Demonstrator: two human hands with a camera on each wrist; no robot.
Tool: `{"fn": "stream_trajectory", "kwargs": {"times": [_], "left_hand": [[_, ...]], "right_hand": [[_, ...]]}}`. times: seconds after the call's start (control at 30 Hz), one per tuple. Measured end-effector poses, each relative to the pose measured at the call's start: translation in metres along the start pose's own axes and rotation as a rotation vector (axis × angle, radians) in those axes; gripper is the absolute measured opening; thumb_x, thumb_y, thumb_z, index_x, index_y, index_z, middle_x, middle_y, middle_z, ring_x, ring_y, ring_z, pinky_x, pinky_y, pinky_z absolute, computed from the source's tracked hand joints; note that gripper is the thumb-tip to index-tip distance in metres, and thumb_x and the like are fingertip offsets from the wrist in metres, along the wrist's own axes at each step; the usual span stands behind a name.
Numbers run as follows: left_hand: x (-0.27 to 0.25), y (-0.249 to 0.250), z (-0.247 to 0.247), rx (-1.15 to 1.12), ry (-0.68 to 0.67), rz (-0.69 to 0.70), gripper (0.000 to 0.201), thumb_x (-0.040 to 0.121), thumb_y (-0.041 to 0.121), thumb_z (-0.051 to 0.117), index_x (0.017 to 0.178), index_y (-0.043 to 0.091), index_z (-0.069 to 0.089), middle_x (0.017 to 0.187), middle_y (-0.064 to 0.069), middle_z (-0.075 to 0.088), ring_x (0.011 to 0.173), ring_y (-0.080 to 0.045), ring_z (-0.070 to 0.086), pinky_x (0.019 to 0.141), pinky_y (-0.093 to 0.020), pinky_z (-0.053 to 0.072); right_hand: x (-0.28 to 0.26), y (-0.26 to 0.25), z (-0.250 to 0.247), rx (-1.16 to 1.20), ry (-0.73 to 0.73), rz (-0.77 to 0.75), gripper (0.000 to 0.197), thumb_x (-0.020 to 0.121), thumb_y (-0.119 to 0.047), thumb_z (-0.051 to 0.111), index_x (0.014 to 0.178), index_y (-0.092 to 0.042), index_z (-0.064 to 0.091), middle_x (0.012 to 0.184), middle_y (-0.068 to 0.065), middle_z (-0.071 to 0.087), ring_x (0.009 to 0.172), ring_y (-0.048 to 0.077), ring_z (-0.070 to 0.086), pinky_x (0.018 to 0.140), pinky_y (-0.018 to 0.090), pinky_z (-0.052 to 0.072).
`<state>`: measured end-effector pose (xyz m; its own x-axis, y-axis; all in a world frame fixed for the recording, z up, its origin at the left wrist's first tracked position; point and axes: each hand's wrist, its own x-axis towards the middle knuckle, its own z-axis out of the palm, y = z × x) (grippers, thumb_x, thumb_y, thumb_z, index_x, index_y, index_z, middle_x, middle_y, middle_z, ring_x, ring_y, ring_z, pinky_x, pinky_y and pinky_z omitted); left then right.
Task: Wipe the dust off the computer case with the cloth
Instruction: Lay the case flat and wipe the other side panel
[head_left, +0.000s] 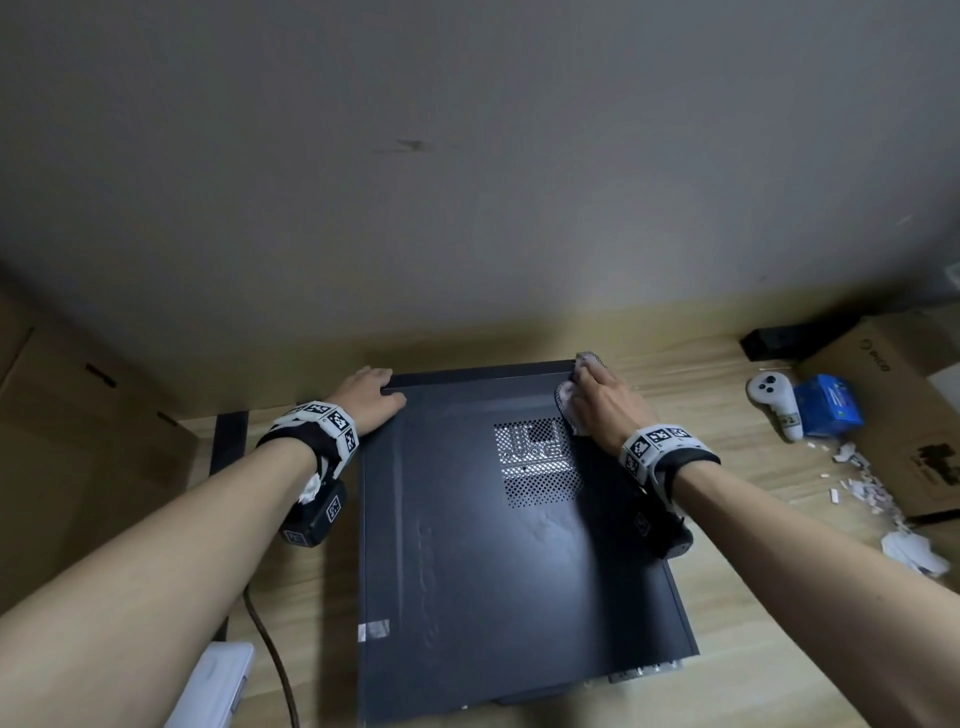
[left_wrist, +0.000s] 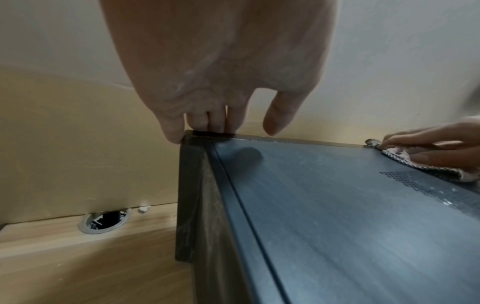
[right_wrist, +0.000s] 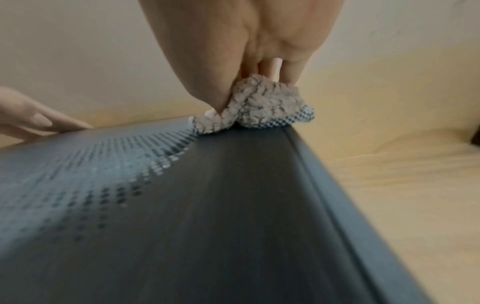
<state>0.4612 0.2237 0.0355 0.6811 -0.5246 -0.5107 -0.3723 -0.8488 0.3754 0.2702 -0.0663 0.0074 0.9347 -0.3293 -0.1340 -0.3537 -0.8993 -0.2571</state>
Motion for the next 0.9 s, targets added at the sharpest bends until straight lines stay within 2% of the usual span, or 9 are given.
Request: {"fn": "stream_trajectory", "kwargs": {"times": [0.07, 0.23, 0.3, 0.37, 0.47, 0.6, 0.73, 0.83, 0.9], "left_hand": [[0.0, 0.002, 0.0, 0.009, 0.003, 0.001, 0.061, 0.099, 0.033, 0.042, 0.152, 0.011, 0.025, 0.161, -0.007, 0.018, 0.149, -0.021, 0.011, 0.117, -0.032, 0.014], [0.004, 0.001, 0.003, 0.006, 0.014, 0.004, 0.061, 0.099, 0.035, 0.04, 0.152, 0.01, 0.024, 0.161, -0.006, 0.018, 0.149, -0.02, 0.01, 0.118, -0.033, 0.012], [0.005, -0.001, 0.003, -0.013, 0.011, -0.002, 0.061, 0.099, 0.034, 0.04, 0.152, 0.01, 0.025, 0.161, -0.005, 0.018, 0.149, -0.019, 0.009, 0.118, -0.033, 0.011], [0.006, -0.003, 0.002, -0.026, 0.016, -0.002, 0.06, 0.099, 0.033, 0.042, 0.152, 0.011, 0.025, 0.161, -0.004, 0.018, 0.149, -0.018, 0.009, 0.118, -0.032, 0.011], [0.003, -0.009, -0.001, -0.093, 0.016, 0.009, 0.06, 0.097, 0.029, 0.046, 0.152, 0.013, 0.027, 0.161, -0.003, 0.018, 0.149, -0.017, 0.009, 0.118, -0.032, 0.011], [-0.006, -0.031, -0.002, -0.197, 0.07, 0.022, 0.064, 0.096, 0.025, 0.049, 0.153, 0.011, 0.024, 0.161, -0.003, 0.015, 0.149, -0.018, 0.012, 0.119, -0.032, 0.011], [-0.021, -0.059, 0.005, -0.294, 0.176, -0.058, 0.063, 0.095, 0.024, 0.049, 0.152, 0.009, 0.025, 0.16, -0.003, 0.02, 0.147, -0.02, 0.019, 0.119, -0.031, 0.016], [-0.033, -0.076, 0.015, -0.395, 0.164, -0.118, 0.06, 0.094, 0.022, 0.049, 0.151, 0.012, 0.029, 0.156, -0.005, 0.031, 0.143, -0.023, 0.031, 0.115, -0.032, 0.025], [-0.04, -0.086, 0.02, -0.442, 0.134, -0.141, 0.061, 0.092, 0.017, 0.047, 0.151, 0.016, 0.03, 0.153, -0.007, 0.037, 0.136, -0.024, 0.04, 0.106, -0.029, 0.032]], "right_hand": [[0.0, -0.003, 0.002, -0.039, 0.02, 0.038, 0.024, 0.099, -0.023, 0.042, 0.115, -0.006, 0.049, 0.124, 0.008, 0.047, 0.108, 0.025, 0.053, 0.096, 0.041, 0.049], [0.011, -0.055, 0.019, -0.052, -0.062, -0.051, 0.045, 0.08, -0.009, 0.058, 0.124, -0.015, 0.048, 0.146, -0.004, 0.035, 0.128, 0.02, 0.04, 0.091, 0.048, 0.053], [0.012, -0.077, 0.024, -0.011, -0.07, -0.165, 0.04, 0.083, -0.008, 0.057, 0.122, -0.011, 0.05, 0.138, -0.002, 0.04, 0.121, 0.022, 0.042, 0.092, 0.046, 0.051], [0.009, -0.077, 0.019, 0.022, -0.07, -0.209, 0.038, 0.094, -0.016, 0.052, 0.13, -0.009, 0.047, 0.14, 0.0, 0.041, 0.122, 0.023, 0.043, 0.099, 0.042, 0.048], [0.003, -0.046, 0.003, 0.002, -0.081, -0.144, 0.058, 0.099, -0.031, 0.047, 0.15, -0.009, 0.031, 0.158, 0.006, 0.029, 0.139, 0.023, 0.036, 0.112, 0.035, 0.033], [0.003, -0.027, 0.012, -0.005, -0.127, -0.028, 0.066, 0.101, -0.042, 0.034, 0.154, -0.004, 0.019, 0.164, 0.009, 0.012, 0.15, 0.028, 0.015, 0.122, 0.034, 0.011], [0.012, -0.071, 0.032, -0.026, -0.21, 0.044, 0.072, 0.105, -0.041, 0.029, 0.155, 0.0, -0.003, 0.163, 0.013, -0.016, 0.152, 0.024, -0.014, 0.12, 0.029, -0.01], [0.024, -0.115, 0.034, -0.025, -0.257, -0.022, 0.071, 0.105, -0.038, 0.03, 0.155, 0.001, -0.003, 0.163, 0.016, -0.015, 0.151, 0.025, -0.014, 0.119, 0.029, -0.012], [0.033, -0.149, 0.038, -0.029, -0.28, -0.112, 0.071, 0.105, -0.038, 0.031, 0.156, 0.0, 0.0, 0.164, 0.015, -0.011, 0.152, 0.025, -0.012, 0.119, 0.03, -0.011]]}}
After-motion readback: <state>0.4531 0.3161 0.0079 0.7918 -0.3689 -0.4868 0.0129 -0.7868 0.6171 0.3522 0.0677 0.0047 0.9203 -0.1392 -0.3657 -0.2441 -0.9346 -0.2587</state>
